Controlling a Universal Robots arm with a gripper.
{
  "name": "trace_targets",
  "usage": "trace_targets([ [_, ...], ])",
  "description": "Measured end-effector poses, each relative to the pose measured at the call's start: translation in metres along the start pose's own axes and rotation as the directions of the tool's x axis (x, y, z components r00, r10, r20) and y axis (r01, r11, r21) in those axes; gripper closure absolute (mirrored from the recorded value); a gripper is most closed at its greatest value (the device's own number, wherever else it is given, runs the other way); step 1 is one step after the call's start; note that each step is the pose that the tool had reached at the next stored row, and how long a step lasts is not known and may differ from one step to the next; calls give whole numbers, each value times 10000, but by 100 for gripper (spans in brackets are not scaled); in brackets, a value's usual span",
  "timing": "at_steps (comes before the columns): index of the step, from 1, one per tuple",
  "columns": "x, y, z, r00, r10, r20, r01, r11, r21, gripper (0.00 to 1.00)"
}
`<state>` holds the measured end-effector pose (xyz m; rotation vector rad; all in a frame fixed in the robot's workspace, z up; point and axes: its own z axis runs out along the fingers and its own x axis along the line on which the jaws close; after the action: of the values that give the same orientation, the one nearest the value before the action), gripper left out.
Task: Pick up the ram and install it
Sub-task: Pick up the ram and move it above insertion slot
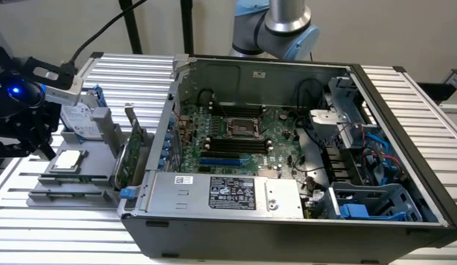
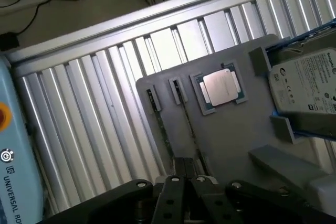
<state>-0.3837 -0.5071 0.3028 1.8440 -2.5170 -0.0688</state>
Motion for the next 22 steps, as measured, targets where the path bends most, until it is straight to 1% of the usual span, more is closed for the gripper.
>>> trace_targets([
  [3,0,-2,37,9985,-540,-25,540,9985,-5,100],
  [5,1,-3,62,9958,-913,-44,913,9958,-11,100],
  [7,1,-5,89,9919,-1270,-60,1270,9919,-16,100],
  [9,1,-6,117,9867,-1626,-76,1626,9867,-21,100],
  [11,1,-7,146,9799,-1991,-94,1991,9800,-29,100],
  [13,2,-9,175,9720,-2347,-109,2347,9721,-36,100],
  [17,2,-12,240,9533,-3016,-139,3016,9534,-51,100],
  [22,6,-16,328,9314,-3637,-162,3636,9315,-67,100],
])
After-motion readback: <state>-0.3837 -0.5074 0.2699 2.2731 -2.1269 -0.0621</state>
